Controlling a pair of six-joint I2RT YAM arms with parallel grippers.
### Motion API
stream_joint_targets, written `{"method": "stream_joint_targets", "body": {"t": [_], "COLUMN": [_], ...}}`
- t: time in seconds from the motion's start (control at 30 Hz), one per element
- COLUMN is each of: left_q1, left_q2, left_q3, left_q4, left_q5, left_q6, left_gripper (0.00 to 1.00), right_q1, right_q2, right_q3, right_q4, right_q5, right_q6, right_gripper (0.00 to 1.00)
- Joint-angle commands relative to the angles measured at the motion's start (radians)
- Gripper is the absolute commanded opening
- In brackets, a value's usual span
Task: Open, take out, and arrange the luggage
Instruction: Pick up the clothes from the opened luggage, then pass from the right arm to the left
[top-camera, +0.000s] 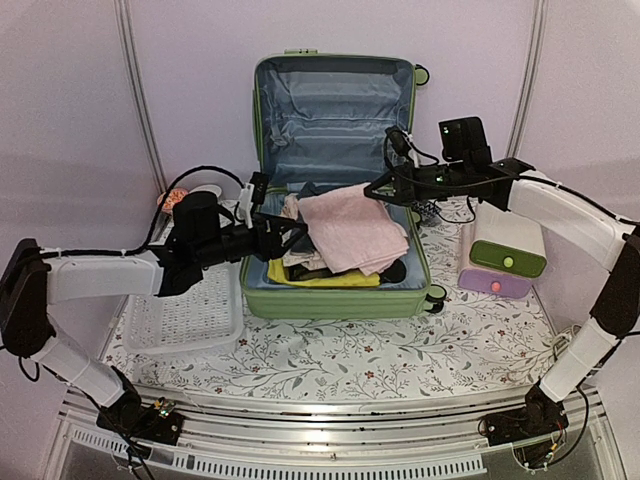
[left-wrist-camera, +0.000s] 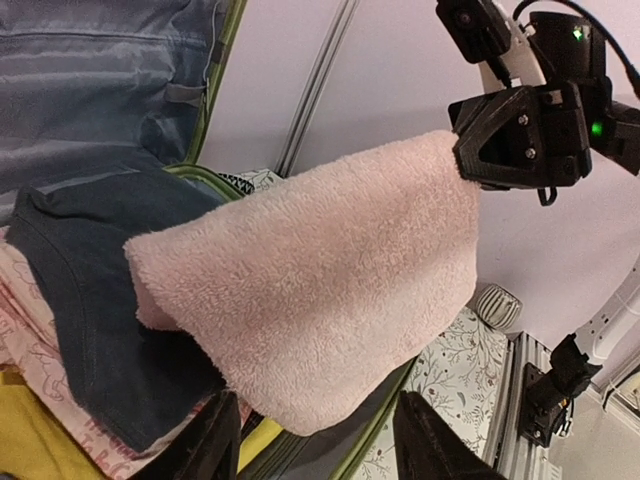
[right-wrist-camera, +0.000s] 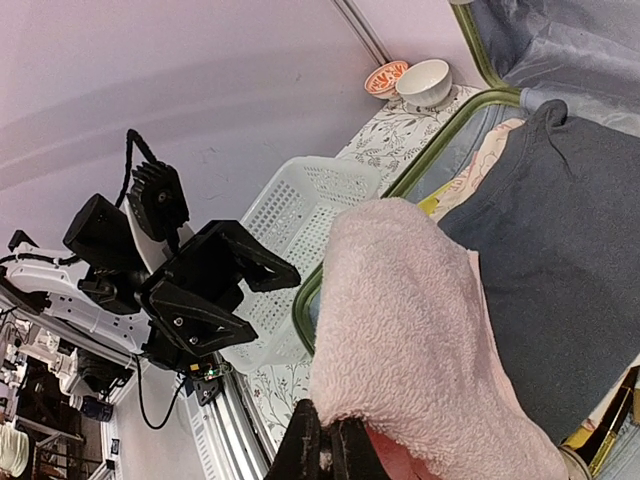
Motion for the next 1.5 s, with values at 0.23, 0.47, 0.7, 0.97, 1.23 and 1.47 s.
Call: {"method": "stream_joint_targets", "body": {"t": [0.23,0.47,0.7,0.97,1.23,1.47], "left_q1": [-0.069,-0.248,-0.484,-0.607,-0.679,-0.696], "left_q2": [-0.309,-0.344,-0.241,-0.145,-0.05,0.04], "left_q3": [0.014,0.011,0.05,0.052,0.073,0.118], "left_q4": [-0.285,-0.317,-0.266,-0.199,-0.107,-0.104], "left_q5": [-0.111,-0.27,-0.581,-0.737,-0.854,-1.001], "left_q6": [0.101,0.111,0.188,0.198,0.201,0.143], "left_gripper": [0.55,0.56,0.62,0.67,0.77,0.8], "right_q1": [0.051,0.104,0.173,0.309,0.343,0.375], "right_q2": [-0.193,-0.3,-0.323,-0.278,-0.224,-0.186], "right_q3": [-0.033,-0.153,-0.269,-0.257,-0.261,-0.229], "right_q4": [0.062,0.077,0.165,0.147,0.198,0.192], "right_q5": [0.042,0.243,0.448,0.714,0.744,0.769], "right_q6": [0.171,0.313,0.545,0.694,0.819,0.836], "right_gripper": [0.03,0.03,0.03,0.03,0.03,0.02]}}
